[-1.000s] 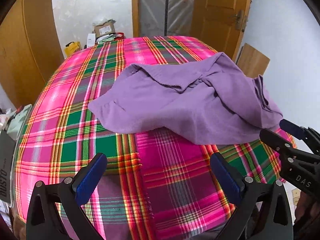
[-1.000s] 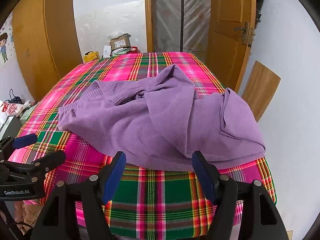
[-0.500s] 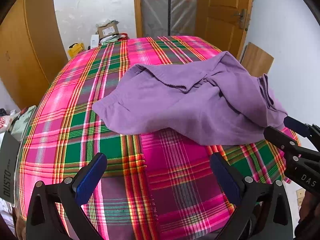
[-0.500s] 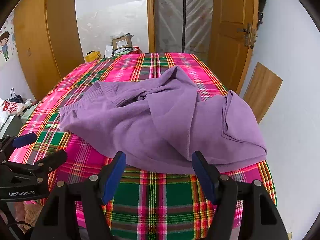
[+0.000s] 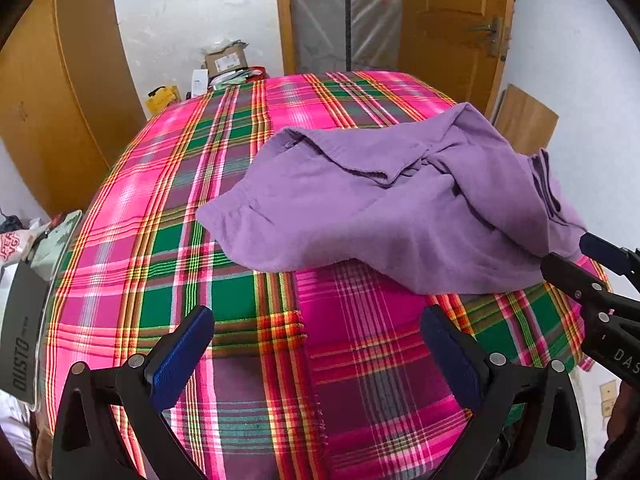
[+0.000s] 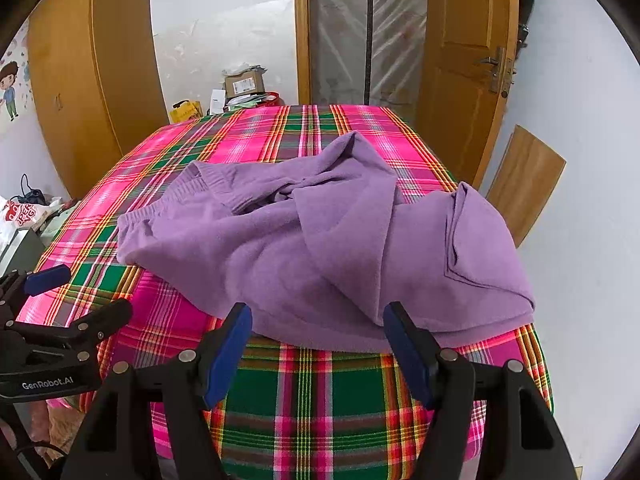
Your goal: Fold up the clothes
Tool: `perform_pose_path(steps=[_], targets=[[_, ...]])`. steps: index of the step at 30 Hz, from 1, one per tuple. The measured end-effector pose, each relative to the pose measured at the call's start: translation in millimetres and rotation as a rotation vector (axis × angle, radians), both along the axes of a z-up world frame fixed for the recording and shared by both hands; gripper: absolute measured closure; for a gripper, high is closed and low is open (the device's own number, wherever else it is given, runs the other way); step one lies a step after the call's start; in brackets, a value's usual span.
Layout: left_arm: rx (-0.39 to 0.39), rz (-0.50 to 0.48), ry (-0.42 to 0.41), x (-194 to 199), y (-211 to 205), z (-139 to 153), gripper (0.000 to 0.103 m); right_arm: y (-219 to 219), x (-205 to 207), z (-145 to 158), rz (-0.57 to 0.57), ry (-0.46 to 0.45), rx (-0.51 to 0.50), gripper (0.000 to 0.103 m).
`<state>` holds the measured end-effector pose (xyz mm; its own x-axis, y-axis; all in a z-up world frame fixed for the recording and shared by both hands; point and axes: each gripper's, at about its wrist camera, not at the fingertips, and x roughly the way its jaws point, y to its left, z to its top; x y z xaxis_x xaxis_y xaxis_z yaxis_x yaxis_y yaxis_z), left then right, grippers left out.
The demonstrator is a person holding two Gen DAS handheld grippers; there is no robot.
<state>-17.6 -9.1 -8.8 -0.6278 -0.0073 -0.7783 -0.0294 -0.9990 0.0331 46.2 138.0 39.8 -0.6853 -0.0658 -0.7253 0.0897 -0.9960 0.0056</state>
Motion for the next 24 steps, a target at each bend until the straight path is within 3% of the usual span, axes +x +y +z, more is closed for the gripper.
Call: perform_pose_path(steps=[24], targets=[[-0.023, 0.012, 0.004, -9.2, 1.1, 0.9, 0.000, -3.3, -9.7, 3.4, 0.009, 0.002, 0.020, 0.034]])
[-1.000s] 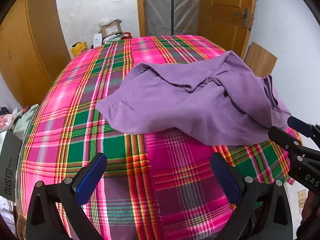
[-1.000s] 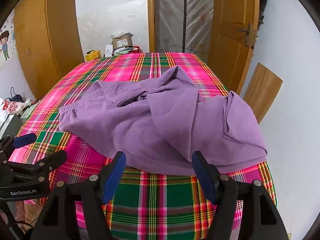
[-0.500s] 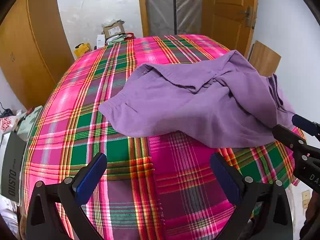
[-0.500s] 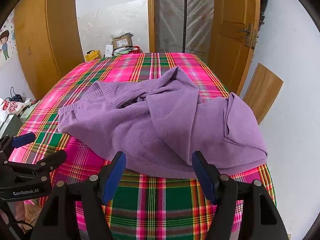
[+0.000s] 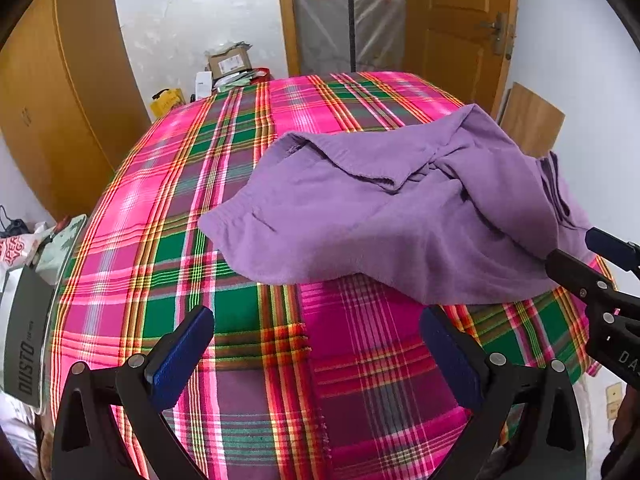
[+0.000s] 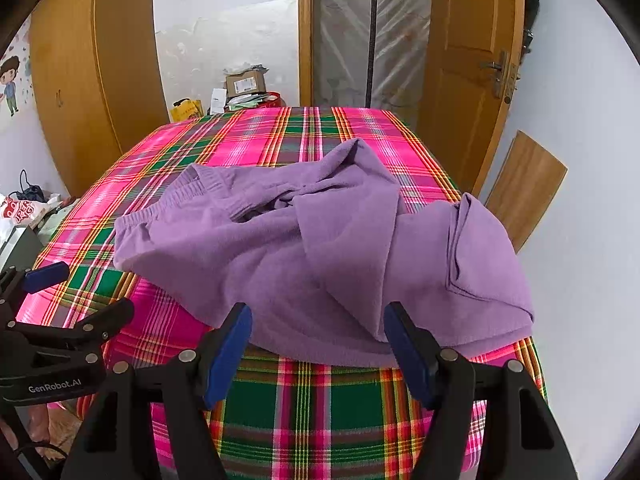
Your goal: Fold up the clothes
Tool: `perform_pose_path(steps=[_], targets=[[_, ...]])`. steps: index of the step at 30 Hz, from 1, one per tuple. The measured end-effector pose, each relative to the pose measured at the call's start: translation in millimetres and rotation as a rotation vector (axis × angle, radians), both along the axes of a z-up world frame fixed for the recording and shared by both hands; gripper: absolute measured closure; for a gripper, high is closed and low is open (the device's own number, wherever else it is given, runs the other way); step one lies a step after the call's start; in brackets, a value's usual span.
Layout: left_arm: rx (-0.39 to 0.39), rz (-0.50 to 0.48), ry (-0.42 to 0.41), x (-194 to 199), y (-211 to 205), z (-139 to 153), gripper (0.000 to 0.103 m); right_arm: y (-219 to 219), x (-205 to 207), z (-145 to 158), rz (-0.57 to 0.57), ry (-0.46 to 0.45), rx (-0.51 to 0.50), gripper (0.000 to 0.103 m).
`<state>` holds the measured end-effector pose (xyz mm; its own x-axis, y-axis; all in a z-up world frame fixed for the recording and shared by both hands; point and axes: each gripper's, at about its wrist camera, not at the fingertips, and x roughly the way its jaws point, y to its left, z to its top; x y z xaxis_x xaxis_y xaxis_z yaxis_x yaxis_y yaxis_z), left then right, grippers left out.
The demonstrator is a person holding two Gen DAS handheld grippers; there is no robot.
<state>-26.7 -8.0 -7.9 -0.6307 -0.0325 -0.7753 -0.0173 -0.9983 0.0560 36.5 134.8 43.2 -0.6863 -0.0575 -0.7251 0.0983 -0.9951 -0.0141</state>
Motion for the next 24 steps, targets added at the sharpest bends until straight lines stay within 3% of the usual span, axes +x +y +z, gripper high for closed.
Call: perform_pose_path(steps=[24], targets=[[0.050, 0.053, 0.008, -20.0, -20.3, 6.9, 0.000, -18.1, -23.1, 8.0, 0.048, 0.014, 0.048, 0.034]])
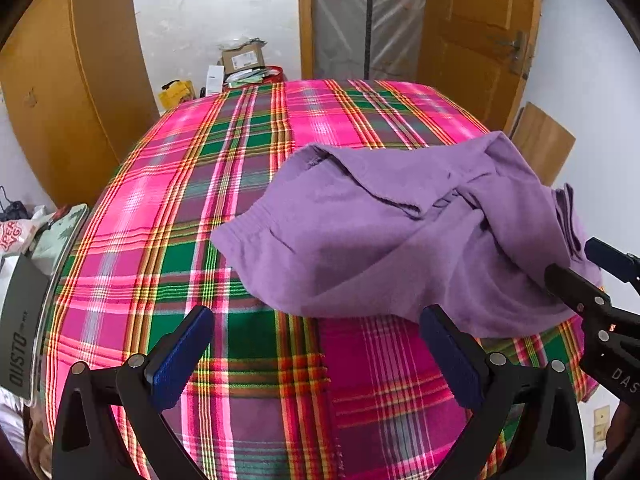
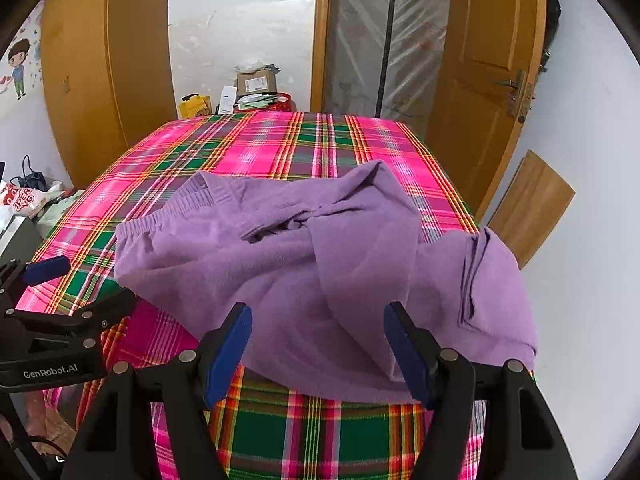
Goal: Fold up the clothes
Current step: 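Move the right tool to the elastic waistband while the left tool reaches the garment edge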
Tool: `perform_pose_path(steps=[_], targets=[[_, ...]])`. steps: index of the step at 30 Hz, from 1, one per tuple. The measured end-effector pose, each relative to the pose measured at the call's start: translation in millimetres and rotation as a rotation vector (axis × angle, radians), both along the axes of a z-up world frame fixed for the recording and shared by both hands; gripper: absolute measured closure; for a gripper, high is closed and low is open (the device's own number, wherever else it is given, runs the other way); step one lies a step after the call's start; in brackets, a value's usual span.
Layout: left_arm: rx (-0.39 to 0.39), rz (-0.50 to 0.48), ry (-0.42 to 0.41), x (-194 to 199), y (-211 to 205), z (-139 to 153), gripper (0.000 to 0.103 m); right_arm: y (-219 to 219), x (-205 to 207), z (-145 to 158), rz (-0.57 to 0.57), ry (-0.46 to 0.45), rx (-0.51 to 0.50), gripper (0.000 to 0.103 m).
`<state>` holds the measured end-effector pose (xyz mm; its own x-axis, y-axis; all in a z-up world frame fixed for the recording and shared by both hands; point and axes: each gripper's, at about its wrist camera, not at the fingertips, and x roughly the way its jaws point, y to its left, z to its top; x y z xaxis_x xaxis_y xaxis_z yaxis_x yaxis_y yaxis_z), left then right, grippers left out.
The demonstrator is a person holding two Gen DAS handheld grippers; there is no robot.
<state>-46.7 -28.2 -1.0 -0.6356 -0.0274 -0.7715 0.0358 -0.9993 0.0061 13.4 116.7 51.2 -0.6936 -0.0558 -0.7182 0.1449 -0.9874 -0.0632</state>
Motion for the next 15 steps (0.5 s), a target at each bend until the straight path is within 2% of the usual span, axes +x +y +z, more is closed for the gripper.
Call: perform_pose_path(steps=[15], targets=[[0.006, 0.037, -0.008, -17.0, -14.0, -0.2, 0.000, -20.7, -24.1, 4.2, 0.060, 0.002, 0.024, 0.034]])
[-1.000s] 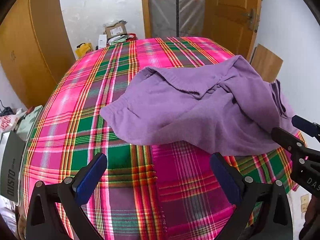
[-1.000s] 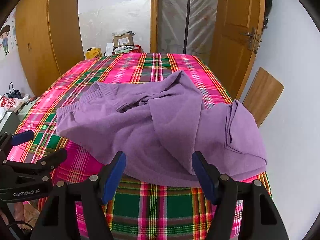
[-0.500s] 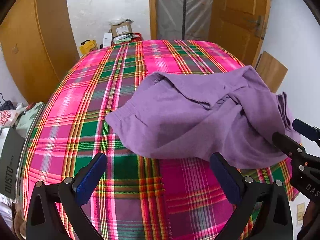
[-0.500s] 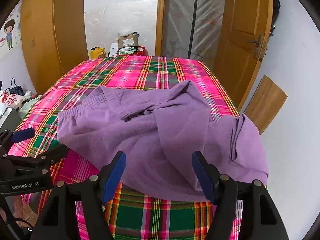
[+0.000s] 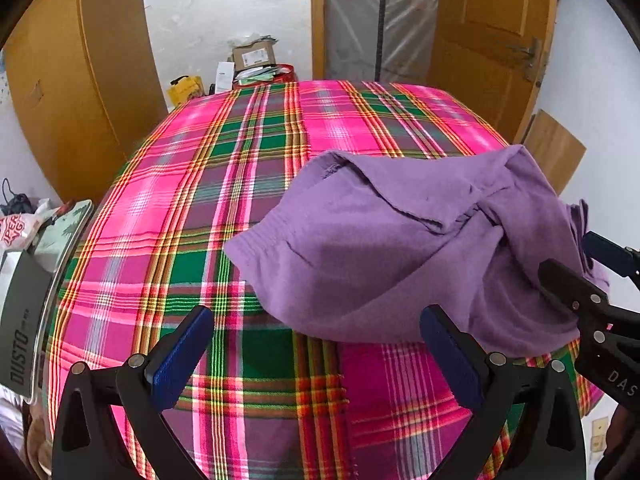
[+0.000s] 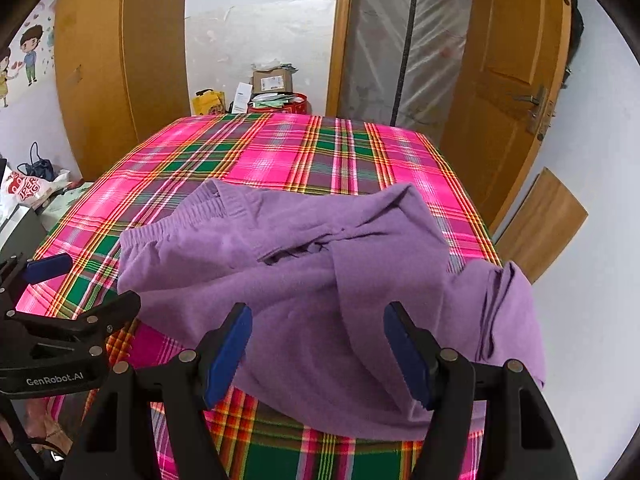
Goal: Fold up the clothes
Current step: 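Move the right tool to the elastic waistband while the left tool reaches the garment edge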
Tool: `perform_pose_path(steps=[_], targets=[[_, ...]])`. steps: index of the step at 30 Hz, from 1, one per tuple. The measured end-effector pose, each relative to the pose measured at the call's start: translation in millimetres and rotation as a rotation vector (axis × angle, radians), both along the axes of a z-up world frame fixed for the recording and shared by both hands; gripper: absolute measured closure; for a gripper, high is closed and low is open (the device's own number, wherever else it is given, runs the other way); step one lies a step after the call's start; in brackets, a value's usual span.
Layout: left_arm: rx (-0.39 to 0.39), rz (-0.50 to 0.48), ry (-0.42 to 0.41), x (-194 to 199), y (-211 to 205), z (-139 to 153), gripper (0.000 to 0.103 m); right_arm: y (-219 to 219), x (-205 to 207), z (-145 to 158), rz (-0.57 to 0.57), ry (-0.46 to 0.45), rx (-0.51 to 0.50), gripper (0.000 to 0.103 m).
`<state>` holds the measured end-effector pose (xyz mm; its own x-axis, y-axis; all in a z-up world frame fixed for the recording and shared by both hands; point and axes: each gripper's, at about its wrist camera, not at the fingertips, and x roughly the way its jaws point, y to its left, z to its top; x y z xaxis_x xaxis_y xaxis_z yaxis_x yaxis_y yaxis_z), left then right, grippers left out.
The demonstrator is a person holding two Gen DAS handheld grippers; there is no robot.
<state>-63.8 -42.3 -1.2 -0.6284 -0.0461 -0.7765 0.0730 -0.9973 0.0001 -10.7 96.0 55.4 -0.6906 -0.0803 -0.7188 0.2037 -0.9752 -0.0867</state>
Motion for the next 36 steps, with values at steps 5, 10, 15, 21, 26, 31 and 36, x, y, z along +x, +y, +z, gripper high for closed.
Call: perform_pose_path(steps=[5, 10, 15, 21, 26, 31, 36], targets=[[-0.003, 0.022, 0.000, -5.4, -4.6, -0.1, 0.000, -6.0, -8.6, 1.2, 0.013, 0.003, 0.010, 0.034], [-0.006, 0.041, 0.002, -8.6, -10.1, -0.3, 0.000, -11.7, -17.3, 2.2, 0.025, 0.006, 0.017, 0.034], [0.005, 0.053, -0.004, -11.6, -15.8, -2.9, 0.000, -18.6, -23.4, 1.7, 0.043, 0.007, 0.027, 0.034], [0.012, 0.063, -0.018, -16.4, -20.6, -8.7, 0.000, -26.4, -33.0, 0.3, 0.063, 0.006, 0.041, 0.034], [0.015, 0.068, -0.029, -21.7, -21.9, -12.3, 0.000, -32.0, -40.9, -2.7, 0.079, 0.002, 0.046, 0.034], [0.017, 0.073, -0.043, -26.6, -24.4, -17.5, 0.000, -36.9, -47.9, -6.8, 0.099, 0.000, 0.055, 0.034], [0.014, 0.078, -0.054, -28.9, -26.0, -21.4, 0.000, -38.6, -57.3, -14.4, 0.106, -0.017, 0.061, 0.035]])
